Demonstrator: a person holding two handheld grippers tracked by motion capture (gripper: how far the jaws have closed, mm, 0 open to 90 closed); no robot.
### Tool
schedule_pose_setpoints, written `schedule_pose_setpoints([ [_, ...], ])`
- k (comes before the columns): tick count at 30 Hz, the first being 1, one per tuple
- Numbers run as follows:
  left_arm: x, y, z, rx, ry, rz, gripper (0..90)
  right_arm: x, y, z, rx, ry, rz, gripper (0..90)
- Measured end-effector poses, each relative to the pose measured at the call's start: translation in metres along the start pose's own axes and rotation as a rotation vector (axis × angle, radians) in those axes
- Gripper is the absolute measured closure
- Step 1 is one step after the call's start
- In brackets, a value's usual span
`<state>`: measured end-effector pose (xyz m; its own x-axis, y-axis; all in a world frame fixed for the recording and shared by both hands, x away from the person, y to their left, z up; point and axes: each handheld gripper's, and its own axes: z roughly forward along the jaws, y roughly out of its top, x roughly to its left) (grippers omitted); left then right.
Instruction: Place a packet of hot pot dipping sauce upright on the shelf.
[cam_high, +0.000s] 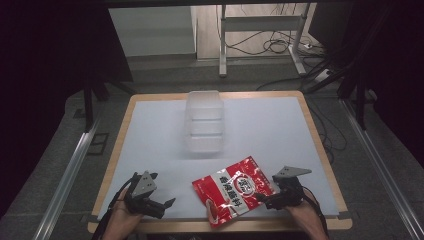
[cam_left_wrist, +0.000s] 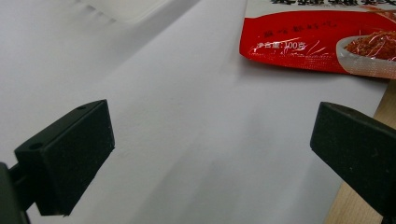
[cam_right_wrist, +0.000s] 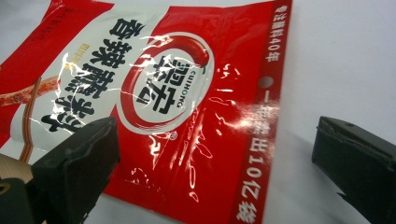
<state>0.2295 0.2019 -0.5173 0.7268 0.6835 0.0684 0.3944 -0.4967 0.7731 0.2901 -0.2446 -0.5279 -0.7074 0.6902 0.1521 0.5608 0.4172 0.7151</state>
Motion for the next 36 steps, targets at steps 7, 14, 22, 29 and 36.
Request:
schedule_pose_setpoints([
  [7, 0.000, 0.000, 0.000, 0.002, 0.002, 0.001, 0.0, 0.003, 0.004, 0.007, 0.009, 0.040, 0.018, 1.3],
  [14, 0.000, 0.000, 0.001, 0.005, 0.003, 0.003, 0.0, 0.006, 0.006, 0.008, 0.001, 0.075, 0.067, 1.2],
  [22, -0.001, 0.000, 0.001, 0.007, 0.004, 0.005, 0.0, 0.005, 0.008, 0.005, -0.053, 0.125, 0.128, 1.2],
  [29, -0.001, 0.000, 0.001, 0.016, 0.007, 0.015, 0.0, 0.010, 0.005, 0.007, 0.004, 0.180, 0.149, 2.7],
  [36, -0.003, 0.000, 0.002, 0.023, 0.011, 0.023, 0.0, 0.018, 0.009, 0.013, 0.030, 0.155, 0.077, 3.1],
])
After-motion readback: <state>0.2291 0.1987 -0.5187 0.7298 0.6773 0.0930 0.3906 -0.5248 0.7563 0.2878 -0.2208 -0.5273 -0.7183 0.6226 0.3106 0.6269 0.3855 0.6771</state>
